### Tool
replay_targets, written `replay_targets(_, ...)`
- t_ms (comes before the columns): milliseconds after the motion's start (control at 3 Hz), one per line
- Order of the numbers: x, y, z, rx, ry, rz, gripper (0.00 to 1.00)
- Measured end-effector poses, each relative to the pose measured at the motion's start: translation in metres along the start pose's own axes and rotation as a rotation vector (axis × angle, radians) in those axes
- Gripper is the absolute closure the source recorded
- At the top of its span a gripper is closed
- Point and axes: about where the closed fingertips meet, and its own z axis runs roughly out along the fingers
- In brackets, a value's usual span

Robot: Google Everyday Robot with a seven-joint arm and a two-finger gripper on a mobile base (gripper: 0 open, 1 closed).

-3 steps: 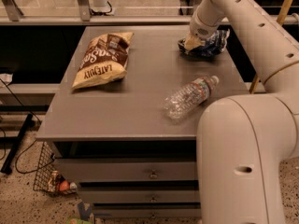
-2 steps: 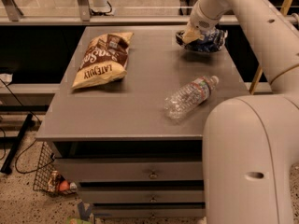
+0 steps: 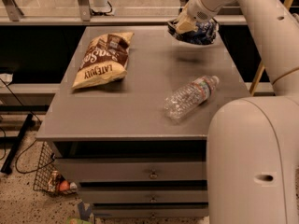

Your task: Move blue chip bag near brown chip bag

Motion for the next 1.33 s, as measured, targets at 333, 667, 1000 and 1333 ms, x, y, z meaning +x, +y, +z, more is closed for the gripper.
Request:
replay_targets(333,0.010,0.000,0.005,-0.004,0.015,0.022,1.00)
replay_targets(667,-0.025,0.015,0.009,-0.064,-0.073,-0.044,1.00)
replay_targets(1000,-0.071,0.040,0.011,-0.133,-0.185,-0.154,1.00)
replay_targets(1333,-0.120,0.083,0.023,-0.252,-0.292,-0.257,1.00)
